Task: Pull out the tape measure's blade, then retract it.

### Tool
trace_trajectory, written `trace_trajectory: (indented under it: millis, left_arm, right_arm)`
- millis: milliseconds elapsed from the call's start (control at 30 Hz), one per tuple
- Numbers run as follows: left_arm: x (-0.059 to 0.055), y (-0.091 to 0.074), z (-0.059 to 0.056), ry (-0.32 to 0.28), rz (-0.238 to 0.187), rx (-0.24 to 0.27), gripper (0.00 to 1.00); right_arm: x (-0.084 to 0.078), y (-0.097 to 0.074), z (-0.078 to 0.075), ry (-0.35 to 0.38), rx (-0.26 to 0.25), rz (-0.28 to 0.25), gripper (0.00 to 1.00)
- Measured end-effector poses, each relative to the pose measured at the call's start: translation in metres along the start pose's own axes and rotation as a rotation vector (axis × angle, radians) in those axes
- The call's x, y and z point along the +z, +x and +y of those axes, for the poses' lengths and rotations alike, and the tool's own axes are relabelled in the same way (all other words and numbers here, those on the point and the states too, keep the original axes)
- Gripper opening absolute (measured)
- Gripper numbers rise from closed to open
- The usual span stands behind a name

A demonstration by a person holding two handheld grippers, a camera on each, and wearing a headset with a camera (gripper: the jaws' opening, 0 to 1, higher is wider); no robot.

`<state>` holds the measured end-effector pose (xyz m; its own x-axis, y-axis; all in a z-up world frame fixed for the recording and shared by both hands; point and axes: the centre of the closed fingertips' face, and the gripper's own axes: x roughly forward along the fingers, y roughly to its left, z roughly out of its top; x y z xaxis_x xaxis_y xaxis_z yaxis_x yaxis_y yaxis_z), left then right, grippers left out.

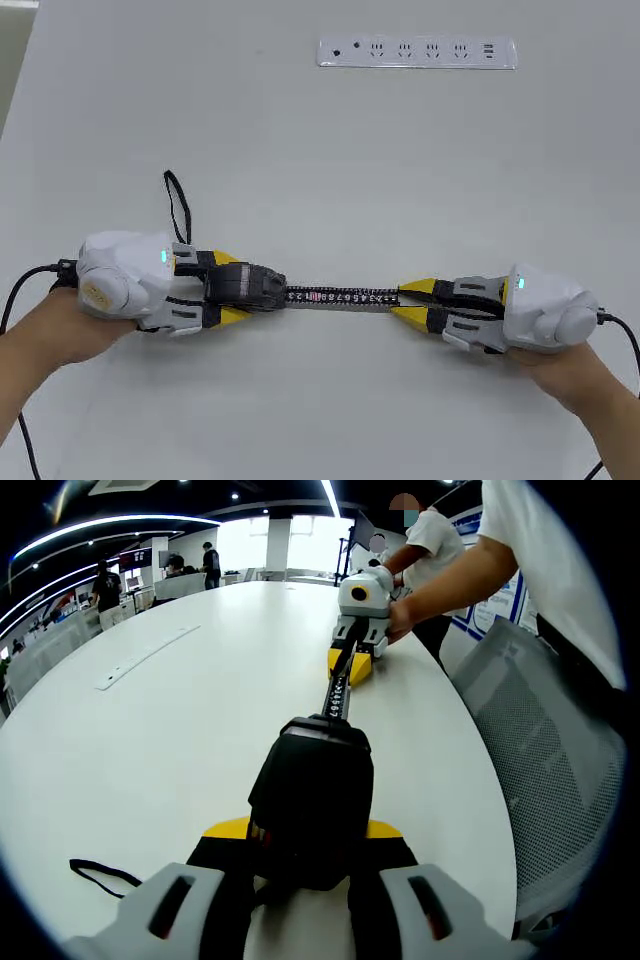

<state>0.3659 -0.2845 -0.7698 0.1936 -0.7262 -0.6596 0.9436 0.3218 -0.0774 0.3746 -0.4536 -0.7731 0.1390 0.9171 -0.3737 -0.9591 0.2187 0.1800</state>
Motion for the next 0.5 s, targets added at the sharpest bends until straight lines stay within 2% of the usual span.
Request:
trace_trajectory:
  millis: [500]
  left_arm:
    - [0.0006,-0.0001,0.0003,-0.004,0.000,0.001,0.32]
  right_arm:
    - [0.0007,0.0023,-0.0007,-0.023,-0.004,0.004,0.11]
